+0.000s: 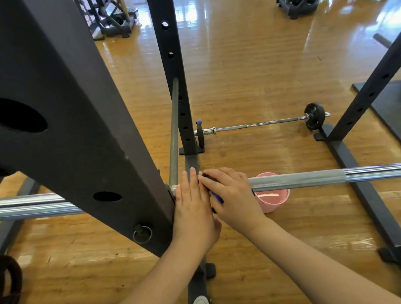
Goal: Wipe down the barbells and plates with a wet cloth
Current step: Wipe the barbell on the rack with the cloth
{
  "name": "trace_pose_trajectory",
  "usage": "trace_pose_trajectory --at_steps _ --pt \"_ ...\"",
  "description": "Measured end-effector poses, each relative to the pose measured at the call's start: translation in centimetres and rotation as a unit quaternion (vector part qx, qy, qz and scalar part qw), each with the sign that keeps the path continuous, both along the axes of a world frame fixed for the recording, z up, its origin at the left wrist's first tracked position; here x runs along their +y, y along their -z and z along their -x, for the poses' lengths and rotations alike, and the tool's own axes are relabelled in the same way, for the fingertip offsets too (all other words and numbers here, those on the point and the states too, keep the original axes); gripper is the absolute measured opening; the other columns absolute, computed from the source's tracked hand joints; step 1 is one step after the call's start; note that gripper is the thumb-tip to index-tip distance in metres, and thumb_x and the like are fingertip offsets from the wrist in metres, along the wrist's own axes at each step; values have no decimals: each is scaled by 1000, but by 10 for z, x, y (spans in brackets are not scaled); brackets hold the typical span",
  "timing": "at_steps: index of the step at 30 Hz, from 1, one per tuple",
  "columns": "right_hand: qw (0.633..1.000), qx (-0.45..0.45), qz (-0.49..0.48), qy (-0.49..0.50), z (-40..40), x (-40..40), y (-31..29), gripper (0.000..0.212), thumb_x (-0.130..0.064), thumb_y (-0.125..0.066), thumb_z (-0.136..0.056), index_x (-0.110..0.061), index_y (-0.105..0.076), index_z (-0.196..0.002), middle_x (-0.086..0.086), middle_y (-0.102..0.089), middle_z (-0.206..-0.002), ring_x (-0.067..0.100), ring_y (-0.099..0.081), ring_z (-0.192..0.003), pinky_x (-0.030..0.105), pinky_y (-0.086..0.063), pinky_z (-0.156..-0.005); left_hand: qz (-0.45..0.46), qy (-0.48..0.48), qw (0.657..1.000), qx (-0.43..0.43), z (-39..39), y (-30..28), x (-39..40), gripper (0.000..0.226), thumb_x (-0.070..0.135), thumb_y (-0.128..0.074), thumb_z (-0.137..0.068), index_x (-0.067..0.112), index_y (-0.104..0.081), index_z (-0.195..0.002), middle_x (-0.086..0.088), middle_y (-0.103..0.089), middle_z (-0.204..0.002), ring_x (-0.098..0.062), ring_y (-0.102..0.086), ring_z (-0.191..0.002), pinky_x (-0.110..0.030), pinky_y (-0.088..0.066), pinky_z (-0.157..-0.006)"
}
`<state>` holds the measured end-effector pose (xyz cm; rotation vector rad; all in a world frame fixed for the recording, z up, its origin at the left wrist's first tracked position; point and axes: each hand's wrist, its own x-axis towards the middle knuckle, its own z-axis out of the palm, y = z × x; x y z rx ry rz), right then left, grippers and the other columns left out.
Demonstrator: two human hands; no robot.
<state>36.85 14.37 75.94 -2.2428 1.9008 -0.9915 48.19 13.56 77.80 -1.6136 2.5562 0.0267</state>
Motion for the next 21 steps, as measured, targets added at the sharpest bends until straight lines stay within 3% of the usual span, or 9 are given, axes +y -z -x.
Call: trace_pose_trajectory --at_steps 7,10,15,21 --pt "993 3 108 52 47 24 17 30 -8 -48 -84 -7 -72 -103 7 -67 -104 22 -51 -105 43 -47 -85 -27 -33 999 23 1 -2 -1 97 35 -46 -94 -1 35 -132 -21 42 -138 -36 32 -135 -43 16 -109" --pt "994 -8 98 36 29 16 2 32 -9 -48 -83 -7 -70 -106 7 -66 -106 22 -52 -105 39 -47 -87 -32 -25 999 16 0 -1 -1 97 36 -47 -93 -1 34 -132 -21 39 -143 -35 32 -136 -42 17 -109" --pt "998 54 22 -16 2 5 6 38 -14 -55 -83 -14 -63 -120 3 -62 -117 21 -50 -114 39 -46 -89 -22 -35 999 -8 2 -5 5 91 33 -45 -96 -2 29 -136 -25 30 -149 -37 24 -140 -43 12 -113" --pt "996 43 73 -21 29 18 10 32 -10 -48 -84 -7 -70 -106 8 -66 -106 22 -52 -107 41 -51 -85 -39 -26 999 -11 -9 -4 17 82 23 -38 -99 -3 33 -130 -24 28 -150 -37 21 -141 -41 10 -113"
